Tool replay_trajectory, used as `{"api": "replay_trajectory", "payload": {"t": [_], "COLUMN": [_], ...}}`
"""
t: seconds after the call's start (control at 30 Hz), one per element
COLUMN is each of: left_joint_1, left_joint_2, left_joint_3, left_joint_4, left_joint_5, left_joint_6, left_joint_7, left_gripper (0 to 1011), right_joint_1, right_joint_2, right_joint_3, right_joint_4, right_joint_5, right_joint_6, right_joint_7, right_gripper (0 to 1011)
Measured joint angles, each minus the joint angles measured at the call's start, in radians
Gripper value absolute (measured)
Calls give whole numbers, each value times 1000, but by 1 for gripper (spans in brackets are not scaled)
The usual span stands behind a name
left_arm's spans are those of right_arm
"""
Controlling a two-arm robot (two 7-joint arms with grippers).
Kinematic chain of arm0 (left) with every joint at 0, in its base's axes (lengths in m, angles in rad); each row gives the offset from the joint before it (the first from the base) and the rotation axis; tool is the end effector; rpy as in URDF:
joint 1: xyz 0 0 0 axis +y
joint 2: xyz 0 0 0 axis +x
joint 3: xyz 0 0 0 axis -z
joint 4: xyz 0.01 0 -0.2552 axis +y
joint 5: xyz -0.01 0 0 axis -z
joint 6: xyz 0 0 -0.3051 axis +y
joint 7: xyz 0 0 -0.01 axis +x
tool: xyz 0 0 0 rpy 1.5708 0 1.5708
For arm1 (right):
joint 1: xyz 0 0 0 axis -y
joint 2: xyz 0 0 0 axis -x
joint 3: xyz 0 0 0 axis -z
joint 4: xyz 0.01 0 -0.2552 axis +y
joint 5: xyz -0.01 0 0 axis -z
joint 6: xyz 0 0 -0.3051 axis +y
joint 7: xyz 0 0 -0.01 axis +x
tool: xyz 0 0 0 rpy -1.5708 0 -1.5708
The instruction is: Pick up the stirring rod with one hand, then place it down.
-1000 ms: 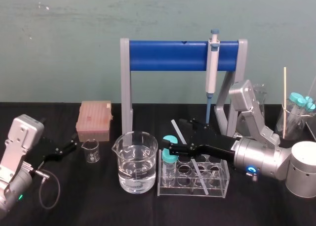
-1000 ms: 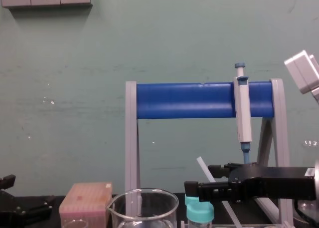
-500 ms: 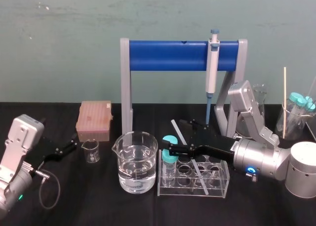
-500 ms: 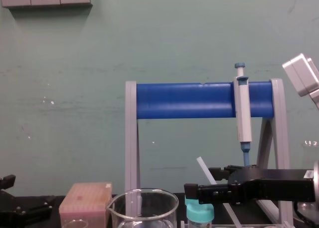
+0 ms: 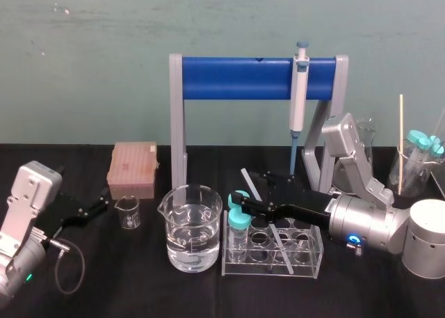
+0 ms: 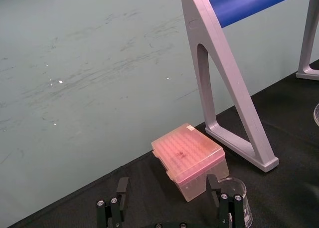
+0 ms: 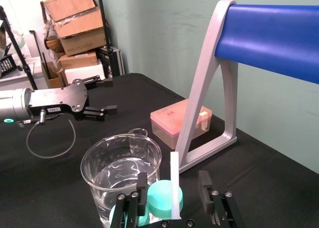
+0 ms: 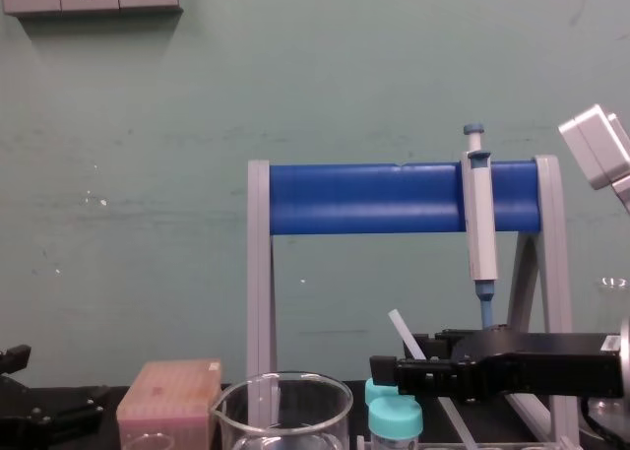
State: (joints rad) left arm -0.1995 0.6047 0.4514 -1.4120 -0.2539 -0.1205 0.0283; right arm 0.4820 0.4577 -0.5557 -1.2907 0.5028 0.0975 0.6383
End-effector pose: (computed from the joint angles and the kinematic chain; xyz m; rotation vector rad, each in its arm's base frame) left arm 0.3489 0.0639 -0.2735 0.3045 -0.2850 1.2480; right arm 0.4132 -0.0089 -0.2226 -0.1750 0.0438 -0.5948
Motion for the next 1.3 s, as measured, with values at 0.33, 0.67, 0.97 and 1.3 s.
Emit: {"api": "replay_trajectory", "payload": {"t": [0.33,0.67,0.97,1.3], "left_joint_1": [0,0,0,0], "left_joint_2": [0,0,0,0], "left_joint_3": [0,0,0,0], "left_joint_4": [0,0,0,0], "left_joint_5": [0,0,0,0], "left_joint_6": [0,0,0,0], "left_joint_7": [0,0,0,0], "left_gripper": [1000,1000,1000,1000], "right_joint_1": [0,0,-27,-107], "right_joint_2": [1,1,-3,-8], "right_joint_3": [0,0,26,98], "right_joint_4": [-1,-1,-10,-59], "right_joint_5": [0,0,20,49], "right_joint_6": [1,1,-63,-235], "right_joint_7": [-1,-1,-2,-5], "right_gripper": [370,75,70,70]}}
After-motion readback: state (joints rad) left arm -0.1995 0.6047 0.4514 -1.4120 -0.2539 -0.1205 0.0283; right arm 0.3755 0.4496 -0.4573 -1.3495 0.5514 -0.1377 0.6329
